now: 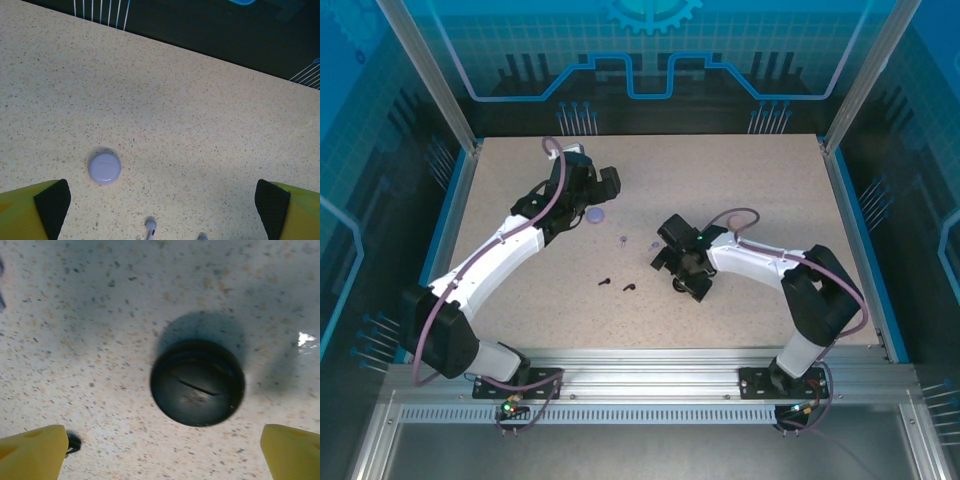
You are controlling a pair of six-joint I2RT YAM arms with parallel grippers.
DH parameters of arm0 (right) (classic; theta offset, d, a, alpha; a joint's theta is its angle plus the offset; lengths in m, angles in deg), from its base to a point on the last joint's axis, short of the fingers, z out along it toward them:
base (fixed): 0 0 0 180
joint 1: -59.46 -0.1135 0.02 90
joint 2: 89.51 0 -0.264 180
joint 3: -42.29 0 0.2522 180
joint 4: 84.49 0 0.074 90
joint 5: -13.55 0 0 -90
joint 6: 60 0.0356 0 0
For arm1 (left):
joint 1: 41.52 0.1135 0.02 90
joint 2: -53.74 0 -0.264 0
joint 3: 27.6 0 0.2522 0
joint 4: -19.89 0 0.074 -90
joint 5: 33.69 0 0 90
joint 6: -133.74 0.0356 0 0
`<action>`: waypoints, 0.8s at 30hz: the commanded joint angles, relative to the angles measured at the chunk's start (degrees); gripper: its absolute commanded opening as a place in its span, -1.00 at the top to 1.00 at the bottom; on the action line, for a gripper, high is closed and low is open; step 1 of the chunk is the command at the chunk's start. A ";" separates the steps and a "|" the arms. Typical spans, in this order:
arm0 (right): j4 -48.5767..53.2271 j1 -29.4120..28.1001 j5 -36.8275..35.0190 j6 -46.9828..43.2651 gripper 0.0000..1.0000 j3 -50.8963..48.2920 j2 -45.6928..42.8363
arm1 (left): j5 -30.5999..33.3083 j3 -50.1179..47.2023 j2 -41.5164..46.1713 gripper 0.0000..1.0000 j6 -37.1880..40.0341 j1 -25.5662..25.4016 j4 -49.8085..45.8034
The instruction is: Insert the wireless bluetooth earbuds into the charging case
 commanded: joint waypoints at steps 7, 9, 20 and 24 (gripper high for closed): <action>3.58 0.46 0.46 -0.86 -0.99 6.08 5.15 | -0.74 -4.88 5.00 -0.98 1.80 0.08 2.52; 3.99 0.71 0.43 -1.31 -1.00 6.62 5.46 | -0.73 -5.92 5.96 -0.97 1.61 0.03 3.00; 8.13 1.47 -2.59 -6.80 -1.00 8.98 1.94 | -4.08 -7.14 7.20 -0.97 -0.59 0.04 1.62; 10.94 1.37 -5.03 -4.95 -1.00 7.16 -0.55 | -5.69 -7.55 7.19 -0.97 -1.38 0.03 1.30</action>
